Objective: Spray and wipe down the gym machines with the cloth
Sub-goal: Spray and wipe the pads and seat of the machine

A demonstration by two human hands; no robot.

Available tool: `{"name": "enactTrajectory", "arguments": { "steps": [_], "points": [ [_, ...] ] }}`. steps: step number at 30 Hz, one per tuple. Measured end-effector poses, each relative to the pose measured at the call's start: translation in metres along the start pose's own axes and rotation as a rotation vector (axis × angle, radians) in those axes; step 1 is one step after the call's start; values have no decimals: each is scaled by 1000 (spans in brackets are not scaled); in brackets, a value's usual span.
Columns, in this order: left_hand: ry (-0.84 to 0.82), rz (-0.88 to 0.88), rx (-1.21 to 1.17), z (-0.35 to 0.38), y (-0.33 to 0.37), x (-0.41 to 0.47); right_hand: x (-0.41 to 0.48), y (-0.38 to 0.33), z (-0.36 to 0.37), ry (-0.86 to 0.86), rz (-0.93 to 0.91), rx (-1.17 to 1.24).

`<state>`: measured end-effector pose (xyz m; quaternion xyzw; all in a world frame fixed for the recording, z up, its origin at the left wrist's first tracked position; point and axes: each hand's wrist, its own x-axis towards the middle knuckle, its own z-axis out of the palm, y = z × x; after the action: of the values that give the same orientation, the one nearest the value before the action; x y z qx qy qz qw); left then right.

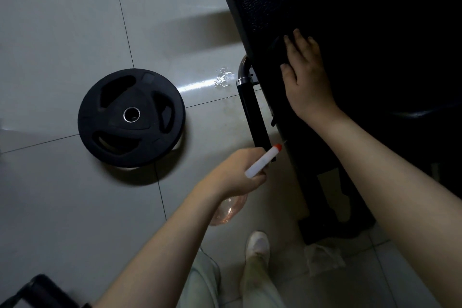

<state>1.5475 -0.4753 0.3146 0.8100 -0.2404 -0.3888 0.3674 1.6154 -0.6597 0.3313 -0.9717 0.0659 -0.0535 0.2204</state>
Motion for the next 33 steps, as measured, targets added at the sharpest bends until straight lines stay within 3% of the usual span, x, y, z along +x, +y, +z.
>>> {"name": "enactTrajectory", "arguments": {
  "steps": [6, 11, 14, 25, 28, 33],
  "points": [
    [93, 21, -50, 0, -8, -13, -19, -3, 2, 152, -122, -135],
    [230, 20, -136, -15, -17, -21, 3, -20, 5, 297, -391, -290],
    [241, 1, -89, -21, -23, -20, 23, -24, 23, 199, -542, -531],
    [253, -57, -149, -25, -24, -29, -3, -43, 22, -266, -614, -1280],
    [258, -49, -136, -25, -23, -31, -15, -48, 19, -360, -646, -1317],
    [288, -32, -144, -27, -25, -34, -44, -45, 20, -407, -519, -1202]
  ]
}}
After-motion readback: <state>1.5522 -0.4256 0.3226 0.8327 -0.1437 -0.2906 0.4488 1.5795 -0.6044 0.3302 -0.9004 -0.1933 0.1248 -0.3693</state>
